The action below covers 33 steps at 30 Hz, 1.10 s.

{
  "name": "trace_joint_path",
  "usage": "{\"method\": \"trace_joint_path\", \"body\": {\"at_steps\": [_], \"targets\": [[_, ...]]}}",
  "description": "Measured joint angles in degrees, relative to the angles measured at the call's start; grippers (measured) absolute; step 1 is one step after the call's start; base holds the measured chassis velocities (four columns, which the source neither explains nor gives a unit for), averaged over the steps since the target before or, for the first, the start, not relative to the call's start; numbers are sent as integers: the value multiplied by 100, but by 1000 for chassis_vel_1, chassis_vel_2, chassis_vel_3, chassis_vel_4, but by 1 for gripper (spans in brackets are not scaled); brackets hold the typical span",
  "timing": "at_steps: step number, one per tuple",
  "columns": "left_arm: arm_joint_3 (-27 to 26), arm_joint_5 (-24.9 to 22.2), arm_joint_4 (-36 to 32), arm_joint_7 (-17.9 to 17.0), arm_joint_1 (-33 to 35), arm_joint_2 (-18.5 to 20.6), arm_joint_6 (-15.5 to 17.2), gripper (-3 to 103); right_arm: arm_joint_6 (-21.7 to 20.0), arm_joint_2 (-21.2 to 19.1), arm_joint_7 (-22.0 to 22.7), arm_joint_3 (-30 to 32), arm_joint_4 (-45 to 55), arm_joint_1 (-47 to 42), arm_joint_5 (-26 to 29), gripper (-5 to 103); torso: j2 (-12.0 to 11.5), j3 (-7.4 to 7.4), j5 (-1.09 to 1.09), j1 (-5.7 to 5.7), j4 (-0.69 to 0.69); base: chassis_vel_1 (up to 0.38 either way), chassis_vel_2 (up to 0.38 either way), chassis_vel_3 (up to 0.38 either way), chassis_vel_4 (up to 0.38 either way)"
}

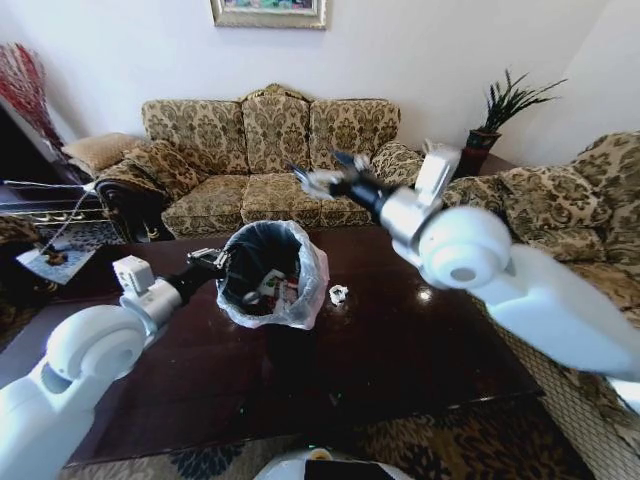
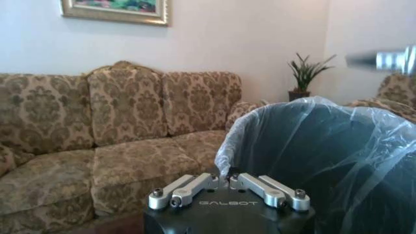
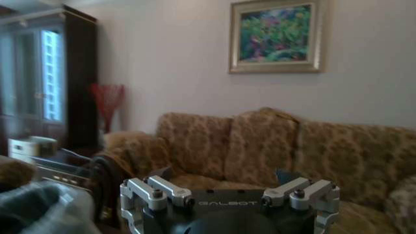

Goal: Move to the front of the table and place the trash on the table into the trash bin.

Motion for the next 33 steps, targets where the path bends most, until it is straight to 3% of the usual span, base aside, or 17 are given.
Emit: {"method": "trace_joint_path", "body": {"at_steps": [2,8,10,11,17,19,23,27,33], "targets": [[-108,222,110,-225,-15,-86,-1,3,72,33,32,146,-367,-622,-514,100,0,0,-2,0,2,0,0,0,0],[-167,462,261,-439,-59,-120,19,3,141,193,16,199,-744,-1166,-917,100,0,0,-6,0,9,0,0,0,0],[-219,622,570,-581,-14,-118,65,3,512,777,-226,271,-1922,-2119,-1928,100,0,0,-6,0,9,0,0,0,0],[-220,588,591,-579,9,-117,73,3,576,937,-294,319,-2201,-2268,-2092,100,-1,1,-3,0,8,0,0,0,0],[-139,487,587,-526,43,-115,95,3,770,1596,-619,485,-3088,-2657,-2499,100,-1,0,-4,0,3,0,0,0,0],[-81,486,587,-518,44,-117,98,3,920,1981,-884,498,-3542,-2754,-2681,100,-1,0,-6,0,8,0,0,0,0],[-72,486,587,-512,101,-132,98,3,1059,2348,-1208,500,-3911,-2838,-2825,100,-1,0,-5,0,8,0,0,0,0],[-83,483,587,-500,152,-147,99,3,1096,2495,-1365,481,-4010,-2921,-2918,103,0,0,-6,0,7,0,0,0,0],[-86,467,579,-494,136,-155,99,3,1100,2625,-1386,403,-3992,-3006,-2982,95,-1,0,-5,0,6,0,0,0,0]]}}
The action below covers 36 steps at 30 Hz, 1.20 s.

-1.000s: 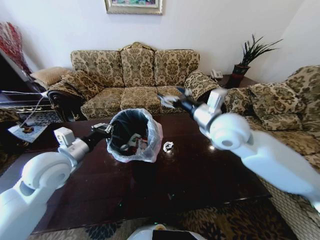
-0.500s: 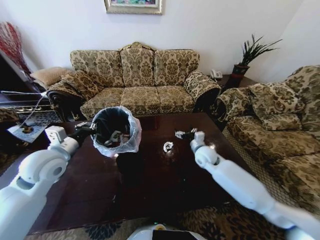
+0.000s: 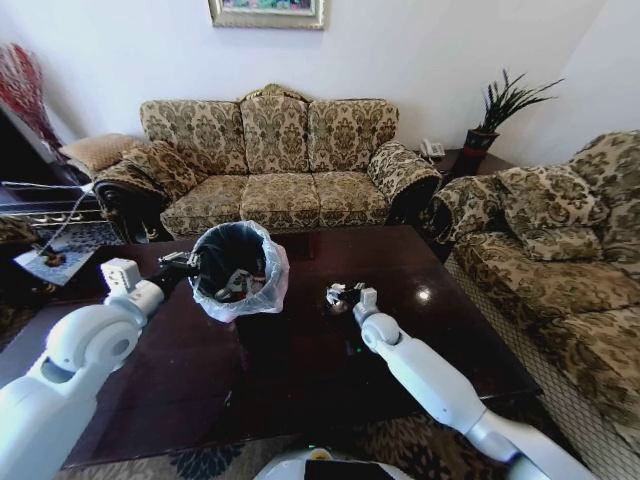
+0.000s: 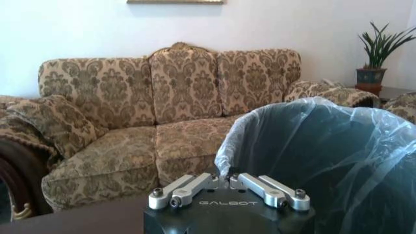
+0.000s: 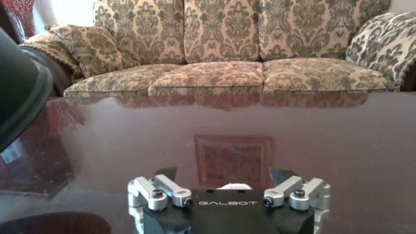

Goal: Move to the front of the table and place the trash on the table into the trash bin.

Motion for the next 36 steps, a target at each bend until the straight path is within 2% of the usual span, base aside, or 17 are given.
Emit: {"method": "trace_joint_path", "body": {"at_steps": [1,2,5,7,8,10,13,15,16,17,22,23,24,25,36], "targets": [[1,-2,-4,1,-5,1,0,3,0,11,0,-2,-9,-4,-4,89,0,0,0,0,0,0,0,0,0],[1,-2,-4,1,-5,1,0,3,0,11,0,-2,-9,-4,-4,89,0,0,0,0,0,0,0,0,0],[9,-19,-19,6,-28,23,0,3,51,97,0,5,-218,-16,-77,73,0,0,0,0,-1,0,0,0,0],[9,-22,-22,6,-31,27,0,3,56,105,1,8,-239,-16,-80,73,0,0,1,0,-1,0,0,0,0],[9,-30,-32,9,-35,38,0,3,58,123,5,19,-280,-19,-80,62,0,0,1,0,0,0,0,0,0],[9,-33,-36,12,-37,40,0,3,59,125,7,24,-285,-21,-76,62,0,0,1,0,0,0,0,0,0],[17,-40,-45,18,-42,41,0,3,61,127,9,31,-284,-41,-66,47,0,0,0,0,0,0,0,0,0],[19,-40,-47,20,-42,41,0,3,61,127,12,31,-281,-45,-64,47,0,0,1,0,0,0,0,0,0],[25,-43,-55,26,-43,40,0,3,61,130,28,31,-270,-55,-59,36,0,0,1,0,0,0,0,0,0],[26,-44,-59,29,-44,40,0,3,61,131,37,28,-267,-59,-58,30,0,0,1,0,0,0,0,0,0],[26,-61,-78,31,-49,47,0,3,60,147,88,15,-258,-81,-37,20,0,0,1,0,0,0,0,0,0],[23,-83,-92,32,-50,57,0,3,57,152,111,14,-258,-90,-19,9,0,0,1,0,0,0,0,0,0],[23,-83,-92,32,-50,57,0,3,57,152,111,14,-258,-90,-19,9,0,0,1,0,0,0,0,0,0],[15,-103,-105,32,-50,62,0,3,51,152,134,14,-258,-95,5,4,0,0,0,0,0,0,0,0,0],[12,-128,-185,32,-37,83,0,3,62,98,305,65,-167,-171,108,0,0,0,1,0,0,0,0,0,0]]}}
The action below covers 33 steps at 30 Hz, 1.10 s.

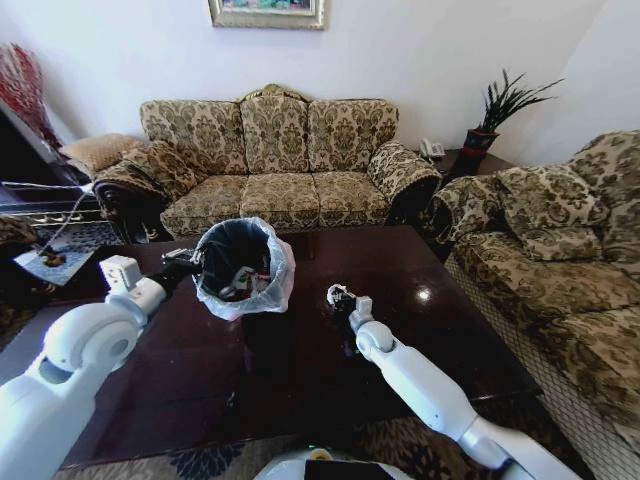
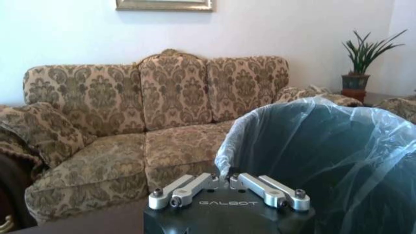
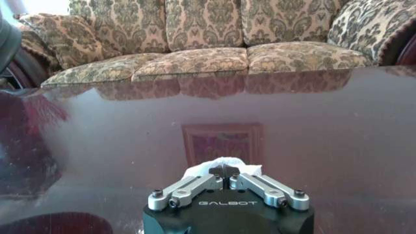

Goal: Move to the front of the table and place the trash on the table into the trash bin.

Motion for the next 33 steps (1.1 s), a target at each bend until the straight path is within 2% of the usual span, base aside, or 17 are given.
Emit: {"method": "trace_joint_path", "body": {"at_steps": [12,17,18,20,21,23,24,25,27,29,30,32,33], "targets": [[-2,-14,-119,-11,18,-3,-10,3,-48,-364,397,209,872,234,234,0,0,0,0,0,1,0,0,0,0],[14,-14,-133,-24,2,-4,-11,3,-135,-421,400,186,755,212,89,-3,0,0,-1,0,0,0,0,0,0],[14,-13,-134,-31,-2,7,-11,3,-129,-400,352,166,651,173,-11,6,0,0,0,0,-1,0,0,0,0],[0,-23,-134,-31,-2,39,-12,3,-125,-338,252,145,541,115,-93,17,0,0,0,0,0,0,0,0,0],[0,-23,-134,-31,-2,39,-12,3,-125,-338,252,145,541,115,-93,17,0,0,0,0,0,0,0,0,0],[-14,-63,-133,-36,-15,62,-14,3,-112,-263,195,117,406,76,-163,28,0,0,0,0,0,0,0,0,0],[-15,-77,-134,-41,-20,65,-15,3,-103,-240,175,110,360,65,-190,28,0,0,0,0,1,0,0,0,0],[-14,-98,-133,-54,-23,65,-17,3,-81,-169,105,97,233,37,-286,38,0,0,0,0,1,0,0,0,0],[-15,-103,-132,-57,-23,63,-17,3,-76,-141,87,94,193,27,-315,38,0,0,0,0,0,0,0,0,0],[-13,-116,-127,-59,-20,54,-18,3,-75,-66,60,89,130,19,-345,49,0,0,0,0,0,0,0,0,0],[-13,-116,-127,-59,-20,54,-18,3,-75,-66,60,89,130,19,-345,49,0,0,0,0,0,0,0,0,0],[-13,-126,-113,-60,-18,52,-19,3,-75,-7,26,83,96,19,-350,60,0,0,0,0,0,0,0,0,0],[-13,-126,-113,-60,-18,52,-19,3,-75,-7,26,83,96,19,-350,60,0,0,0,0,0,0,0,0,0]]}}
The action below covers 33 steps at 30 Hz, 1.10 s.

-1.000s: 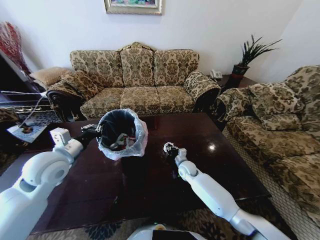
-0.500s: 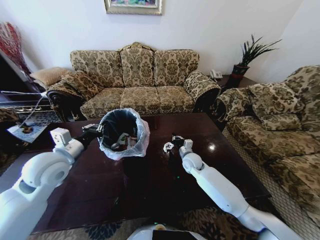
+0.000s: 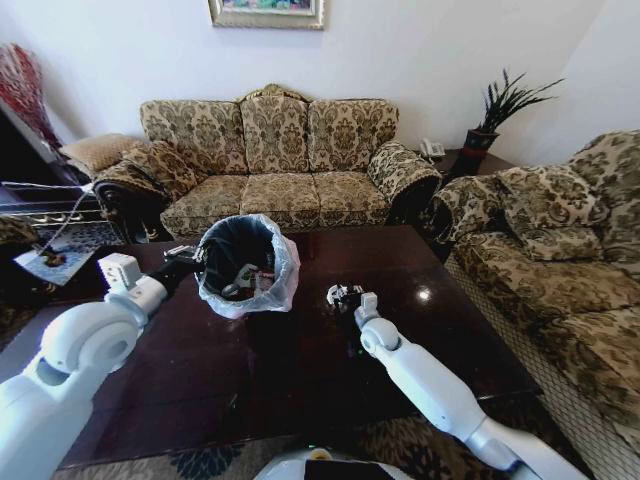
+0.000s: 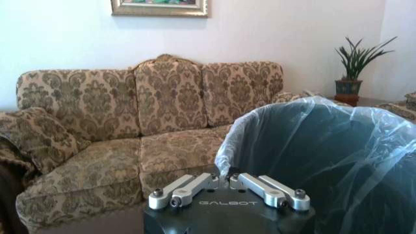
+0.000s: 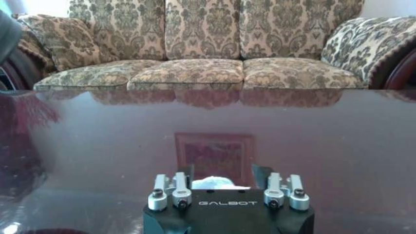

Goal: Move to the front of the table and place the trash on the table into the trash bin.

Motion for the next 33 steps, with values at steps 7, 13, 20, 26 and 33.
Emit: {"method": "trace_joint_path", "body": {"at_steps": [7,13,20,26,33], "targets": [[0,-7,34,2,-13,-4,-3,3,8,144,-148,-12,-206,-2,-76,87,0,0,0,0,-1,0,0,0,0],[0,-21,57,13,-25,18,-5,3,87,235,-250,-11,-389,26,-127,88,0,0,0,0,0,0,0,0,0],[41,-20,65,28,-37,-18,-5,3,105,282,-265,-8,-465,40,-163,66,0,0,-1,0,0,0,0,0,0],[49,-20,128,40,-75,14,-9,3,125,354,-242,-6,-549,78,-167,44,0,0,0,0,0,0,0,0,0],[45,-29,155,66,-76,24,-20,3,126,386,-220,-12,-573,99,-169,17,0,0,0,0,0,0,0,0,0]]}}
